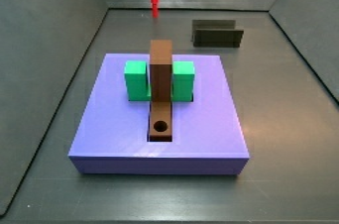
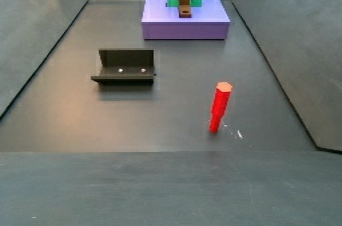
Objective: Pick up the blue object. Move up. Move to above the board. Insert the blue object.
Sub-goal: Move to above the board.
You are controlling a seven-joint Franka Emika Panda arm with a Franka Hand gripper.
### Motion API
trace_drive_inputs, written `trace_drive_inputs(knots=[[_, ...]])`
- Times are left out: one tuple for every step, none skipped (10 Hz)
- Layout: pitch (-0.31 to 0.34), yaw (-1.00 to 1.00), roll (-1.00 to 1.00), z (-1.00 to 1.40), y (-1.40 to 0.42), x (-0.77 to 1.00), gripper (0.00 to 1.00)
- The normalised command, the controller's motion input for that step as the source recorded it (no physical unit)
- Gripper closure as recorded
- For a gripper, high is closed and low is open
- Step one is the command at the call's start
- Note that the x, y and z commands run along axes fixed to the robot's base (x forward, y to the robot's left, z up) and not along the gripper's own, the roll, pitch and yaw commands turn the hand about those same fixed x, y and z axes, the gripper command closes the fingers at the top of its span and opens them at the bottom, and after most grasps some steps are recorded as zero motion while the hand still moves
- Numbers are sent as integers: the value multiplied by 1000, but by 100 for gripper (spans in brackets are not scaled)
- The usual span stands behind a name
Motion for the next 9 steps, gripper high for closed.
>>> trace_drive_inputs(knots=[[244, 12, 136, 197, -1400, 159, 100], [215, 10, 118, 203, -1400, 165, 100], [157, 10, 12, 203, -1400, 187, 100], [146, 5, 17, 200, -1400, 191, 100], [139, 9, 15, 207, -1400, 213, 100], [136, 13, 9, 210, -1400, 244, 100], [137, 8, 20, 213, -1400, 262, 100], [141, 10, 19, 222, -1400, 295, 100], [141, 9, 27, 77, -442, 148, 100]])
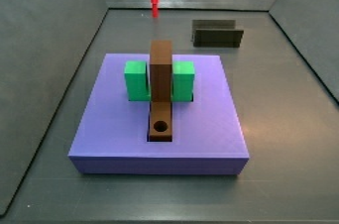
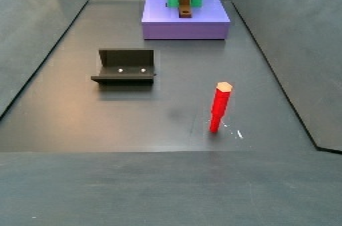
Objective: Pick up the blue object. Move up. Move to above the board. Insert the blue object.
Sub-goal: Insert the blue object.
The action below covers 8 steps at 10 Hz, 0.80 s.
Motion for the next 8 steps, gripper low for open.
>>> trace_drive_inputs(knots=[[0, 0, 0, 0, -29, 0, 100], [-26, 0, -27, -6, -343, 0, 100], [0, -34, 131, -166, -877, 0, 100], [0, -29, 209, -271, -1000, 0, 100], [0, 0, 231, -337, -1000, 17, 100], [0, 0, 144, -431, -1000, 126, 100], [9, -34, 90, -451, -1000, 217, 100], [14, -83, 77, -377, -960, 309, 100]])
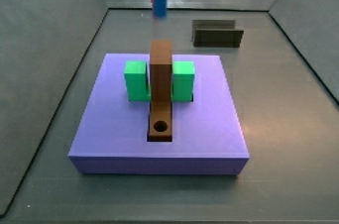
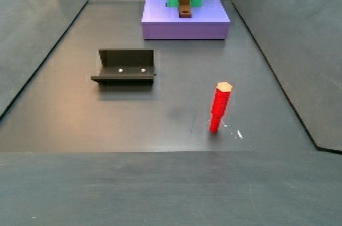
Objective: Pick up the blue object. Move up. Move to above the board. Insert the blue object.
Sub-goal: Insert the blue object.
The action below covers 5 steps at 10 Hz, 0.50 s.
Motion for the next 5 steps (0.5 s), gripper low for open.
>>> trace_drive_inputs(knots=[[0, -49, 187, -234, -923, 231, 100], [0, -17, 184, -303, -986, 203, 100], [0, -40, 159, -343, -980, 206, 100], [0, -31, 0, -289, -609, 160, 100], [-90, 0, -221, -454, 0, -37, 100]])
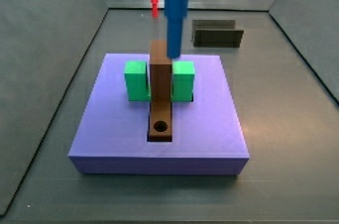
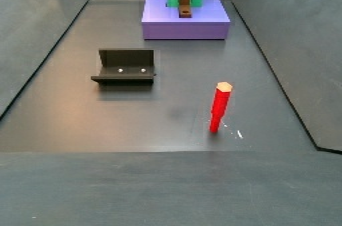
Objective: Pick up the blue object. Move up. Move to above the board. Insert the blue object.
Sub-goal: Insert the blue object.
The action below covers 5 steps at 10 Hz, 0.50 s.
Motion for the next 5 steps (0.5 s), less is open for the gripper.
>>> trace_drive_inputs(knots=[[-110, -43, -203, -669, -123, 0, 100], [-104, -86, -129, -829, -51, 0, 100], [-116, -140, -1, -963, 0, -63, 100], [-110, -166, 46, -923, 26, -117, 100], [-110, -206, 126, -871, 14, -183, 100]])
